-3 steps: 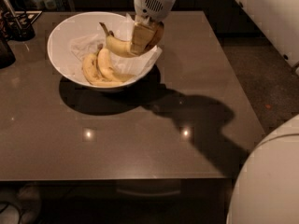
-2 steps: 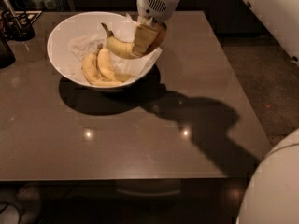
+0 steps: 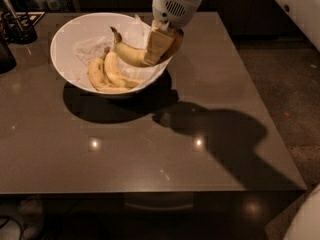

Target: Pick banana from white bowl

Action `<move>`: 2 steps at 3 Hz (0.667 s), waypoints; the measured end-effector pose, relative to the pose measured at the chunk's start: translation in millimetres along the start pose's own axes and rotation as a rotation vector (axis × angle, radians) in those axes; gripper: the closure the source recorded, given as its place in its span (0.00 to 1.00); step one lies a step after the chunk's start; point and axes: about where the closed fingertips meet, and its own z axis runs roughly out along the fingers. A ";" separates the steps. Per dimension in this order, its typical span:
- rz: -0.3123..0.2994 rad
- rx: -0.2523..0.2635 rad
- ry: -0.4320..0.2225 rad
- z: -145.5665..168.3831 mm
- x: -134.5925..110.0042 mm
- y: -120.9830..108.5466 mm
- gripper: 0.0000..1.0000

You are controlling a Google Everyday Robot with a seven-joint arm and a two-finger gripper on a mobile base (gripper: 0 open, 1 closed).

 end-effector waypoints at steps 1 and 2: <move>0.000 0.000 0.000 0.0 0.0 0.0 1.00; 0.062 0.005 -0.035 -22.0 20.7 26.8 1.00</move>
Offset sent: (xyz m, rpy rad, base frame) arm -0.1085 -0.0814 0.0284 0.1496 0.0511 -0.1844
